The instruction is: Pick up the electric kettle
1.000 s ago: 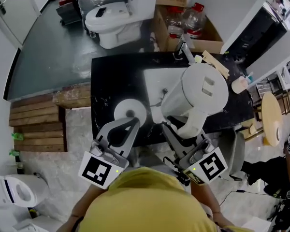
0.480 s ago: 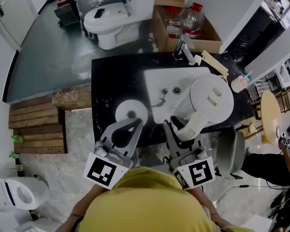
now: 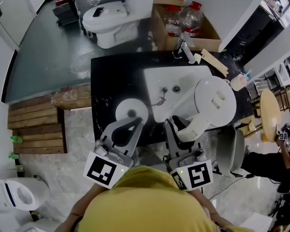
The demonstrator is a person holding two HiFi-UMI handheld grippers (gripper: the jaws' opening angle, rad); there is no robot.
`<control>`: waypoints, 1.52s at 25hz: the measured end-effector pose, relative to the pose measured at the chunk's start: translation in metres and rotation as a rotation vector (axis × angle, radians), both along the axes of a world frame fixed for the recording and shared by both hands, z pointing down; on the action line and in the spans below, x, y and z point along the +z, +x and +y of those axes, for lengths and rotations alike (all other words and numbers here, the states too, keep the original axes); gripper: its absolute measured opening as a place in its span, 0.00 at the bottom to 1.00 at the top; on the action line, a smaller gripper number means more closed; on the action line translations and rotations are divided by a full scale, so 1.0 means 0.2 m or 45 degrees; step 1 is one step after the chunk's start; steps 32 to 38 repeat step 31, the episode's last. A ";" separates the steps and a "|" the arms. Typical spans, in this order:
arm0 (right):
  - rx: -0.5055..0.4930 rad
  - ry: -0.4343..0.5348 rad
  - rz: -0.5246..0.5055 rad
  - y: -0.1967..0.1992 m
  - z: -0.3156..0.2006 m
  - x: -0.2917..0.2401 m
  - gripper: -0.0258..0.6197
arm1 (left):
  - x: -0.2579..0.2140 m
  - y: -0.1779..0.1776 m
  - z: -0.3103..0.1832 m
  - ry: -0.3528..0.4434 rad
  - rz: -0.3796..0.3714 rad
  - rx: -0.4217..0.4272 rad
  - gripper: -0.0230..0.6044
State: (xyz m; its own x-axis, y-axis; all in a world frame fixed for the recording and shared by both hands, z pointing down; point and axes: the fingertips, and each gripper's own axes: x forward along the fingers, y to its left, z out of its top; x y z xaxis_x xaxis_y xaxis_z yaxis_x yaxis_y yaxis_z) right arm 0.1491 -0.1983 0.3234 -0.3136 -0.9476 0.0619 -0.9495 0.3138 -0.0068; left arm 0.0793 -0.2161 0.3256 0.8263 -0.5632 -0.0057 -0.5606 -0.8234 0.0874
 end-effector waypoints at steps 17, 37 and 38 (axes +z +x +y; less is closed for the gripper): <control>-0.028 -0.006 0.015 -0.05 0.00 0.00 0.18 | 0.01 -0.03 0.01 -0.001 -0.030 0.003 0.05; -0.055 -0.012 0.017 -0.07 0.02 0.01 0.18 | 0.01 -0.05 0.05 0.006 -0.038 -0.001 0.05; -0.055 -0.012 0.017 -0.07 0.02 0.01 0.18 | 0.01 -0.05 0.05 0.006 -0.038 -0.001 0.05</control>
